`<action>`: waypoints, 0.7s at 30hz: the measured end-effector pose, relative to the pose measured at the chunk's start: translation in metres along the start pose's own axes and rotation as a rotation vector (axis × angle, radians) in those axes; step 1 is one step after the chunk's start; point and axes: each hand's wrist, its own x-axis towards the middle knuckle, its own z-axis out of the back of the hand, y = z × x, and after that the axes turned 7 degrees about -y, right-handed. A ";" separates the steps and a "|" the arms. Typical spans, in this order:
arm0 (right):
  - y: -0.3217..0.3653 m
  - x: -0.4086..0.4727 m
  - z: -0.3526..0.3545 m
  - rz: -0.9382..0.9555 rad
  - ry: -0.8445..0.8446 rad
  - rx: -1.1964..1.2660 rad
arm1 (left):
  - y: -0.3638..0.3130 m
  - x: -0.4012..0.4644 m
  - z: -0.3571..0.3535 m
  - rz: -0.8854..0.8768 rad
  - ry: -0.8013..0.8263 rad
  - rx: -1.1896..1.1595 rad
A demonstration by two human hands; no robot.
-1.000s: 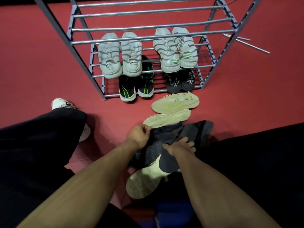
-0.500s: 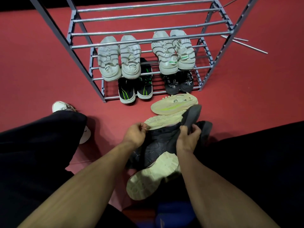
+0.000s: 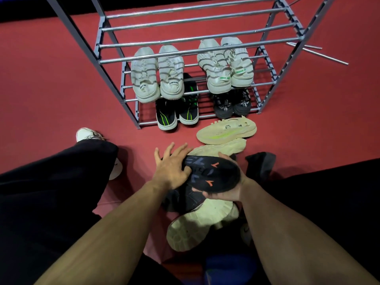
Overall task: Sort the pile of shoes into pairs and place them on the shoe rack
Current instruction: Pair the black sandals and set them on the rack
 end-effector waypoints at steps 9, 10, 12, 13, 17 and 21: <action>0.008 0.016 0.003 0.174 -0.240 -0.025 | 0.017 0.002 -0.015 0.489 0.198 -0.542; 0.010 0.020 0.002 0.222 -0.307 -0.047 | 0.019 0.003 -0.016 0.520 0.172 -0.514; 0.010 0.025 0.001 0.369 -0.544 -0.207 | 0.025 0.004 -0.018 0.560 0.094 -0.405; 0.008 0.026 0.003 0.455 -0.725 -0.385 | 0.028 0.004 -0.020 0.576 0.060 -0.365; -0.004 0.028 0.031 0.592 -1.376 -0.987 | 0.045 0.003 -0.026 0.640 0.034 -0.226; -0.007 0.039 0.051 0.410 -1.501 -1.074 | 0.048 0.001 -0.033 0.611 0.050 -0.167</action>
